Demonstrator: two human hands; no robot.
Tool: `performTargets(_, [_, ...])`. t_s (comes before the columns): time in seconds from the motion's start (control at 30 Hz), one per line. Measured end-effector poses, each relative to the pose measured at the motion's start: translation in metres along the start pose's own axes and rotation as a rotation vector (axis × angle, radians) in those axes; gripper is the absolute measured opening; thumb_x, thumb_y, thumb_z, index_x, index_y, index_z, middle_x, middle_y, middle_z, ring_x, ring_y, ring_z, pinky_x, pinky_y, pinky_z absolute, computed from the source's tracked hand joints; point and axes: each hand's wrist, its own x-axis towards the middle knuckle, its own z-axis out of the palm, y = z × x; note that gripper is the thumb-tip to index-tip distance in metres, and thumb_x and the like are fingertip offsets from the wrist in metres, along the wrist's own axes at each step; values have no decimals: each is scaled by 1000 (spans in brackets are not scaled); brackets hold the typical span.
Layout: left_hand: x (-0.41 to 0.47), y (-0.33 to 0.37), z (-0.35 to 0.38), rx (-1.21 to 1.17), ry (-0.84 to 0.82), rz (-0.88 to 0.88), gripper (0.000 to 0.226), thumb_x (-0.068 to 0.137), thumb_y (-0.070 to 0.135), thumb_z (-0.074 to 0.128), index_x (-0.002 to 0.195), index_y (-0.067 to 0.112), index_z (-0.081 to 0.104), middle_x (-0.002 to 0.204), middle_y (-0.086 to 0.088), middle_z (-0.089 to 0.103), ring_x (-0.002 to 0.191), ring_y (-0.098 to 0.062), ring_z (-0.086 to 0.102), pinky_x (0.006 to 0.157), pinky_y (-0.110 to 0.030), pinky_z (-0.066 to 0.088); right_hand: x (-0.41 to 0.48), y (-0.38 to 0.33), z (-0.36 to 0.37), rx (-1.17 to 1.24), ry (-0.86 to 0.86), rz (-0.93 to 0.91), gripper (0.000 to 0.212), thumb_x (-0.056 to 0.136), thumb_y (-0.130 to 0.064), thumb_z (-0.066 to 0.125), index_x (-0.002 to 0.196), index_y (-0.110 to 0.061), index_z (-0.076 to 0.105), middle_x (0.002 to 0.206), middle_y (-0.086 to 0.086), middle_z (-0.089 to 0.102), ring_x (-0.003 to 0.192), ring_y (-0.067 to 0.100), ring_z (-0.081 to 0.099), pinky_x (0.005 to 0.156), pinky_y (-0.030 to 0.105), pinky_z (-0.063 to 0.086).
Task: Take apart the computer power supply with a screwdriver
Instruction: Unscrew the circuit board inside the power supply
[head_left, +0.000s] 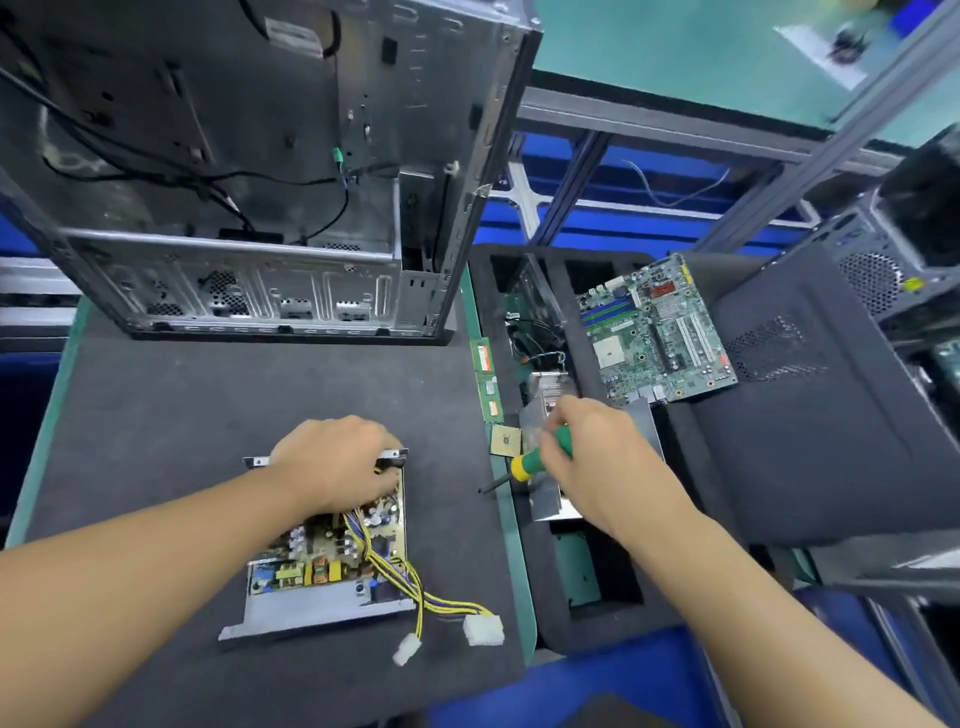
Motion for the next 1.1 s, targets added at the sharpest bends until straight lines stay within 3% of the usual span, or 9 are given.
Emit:
performTargets(0.1, [7, 33, -14, 166, 73, 180, 69, 79, 67, 42, 143, 41, 41, 136, 17, 51, 124, -15, 48, 94, -39, 41, -19, 7, -6, 88, 31, 82, 14, 97, -24, 51, 90, -13, 56, 79, -5, 52, 65, 14, 46, 59, 34, 38])
performTargets(0.2, [11, 79, -20, 256, 227, 400, 72, 79, 71, 49, 141, 36, 44, 132, 13, 52, 118, -16, 49, 93, -38, 37, -34, 15, -18, 128, 78, 154, 13, 96, -26, 52, 89, -16, 57, 75, -9, 51, 64, 12, 46, 55, 34, 38])
performTargets(0.3, [13, 117, -12, 262, 104, 427, 67, 82, 68, 59, 136, 29, 49, 131, 9, 55, 121, -20, 52, 93, -37, 39, -51, 24, -35, 183, 154, 198, 12, 94, -28, 53, 88, -18, 59, 79, -7, 57, 70, 12, 50, 60, 31, 42])
performTargets(0.4, [18, 139, -1, -62, -103, 303, 54, 90, 52, 64, 136, 25, 56, 122, 1, 65, 114, -21, 60, 89, -31, 45, -71, 33, -47, 265, 209, 246, 12, 91, -30, 54, 85, -22, 60, 80, -7, 61, 70, 11, 55, 65, 33, 48])
performTargets(0.5, [18, 153, 10, -401, -68, 222, 15, 97, 30, 63, 102, 22, 75, 83, 7, 71, 73, -7, 68, 63, -11, 42, -85, 46, -51, 271, 243, 279, 11, 91, -29, 55, 84, -22, 58, 73, -8, 58, 61, 10, 50, 58, 31, 44])
performTargets(0.6, [15, 162, 21, -639, -109, 173, 20, 97, 15, 61, 82, 14, 74, 73, 3, 72, 63, -9, 71, 63, -17, 52, -96, 63, -52, 243, 234, 338, 11, 93, -29, 53, 85, -23, 57, 73, -10, 55, 58, 8, 46, 52, 26, 38])
performTargets(0.83, [18, 183, 57, -798, -273, 242, 55, 91, 5, 65, 140, 21, 48, 105, 4, 69, 85, -6, 72, 84, -22, 54, -109, 87, -40, 275, 205, 422, 13, 93, -29, 51, 84, -21, 55, 76, -6, 56, 58, 15, 47, 51, 29, 40])
performTargets(1.0, [23, 192, 64, -1013, -233, 214, 13, 96, 4, 61, 103, 8, 71, 84, -8, 76, 79, -18, 73, 76, -31, 59, -112, 98, -33, 275, 184, 425, 12, 94, -28, 50, 85, -20, 54, 74, -7, 56, 55, 13, 45, 46, 24, 35])
performTargets(1.1, [21, 196, 65, -1012, -258, 207, 20, 100, 10, 57, 87, 9, 72, 80, -7, 74, 78, -23, 74, 70, -29, 58, -114, 104, -33, 281, 183, 443, 13, 94, -28, 50, 84, -21, 54, 75, -9, 55, 54, 10, 44, 45, 22, 33])
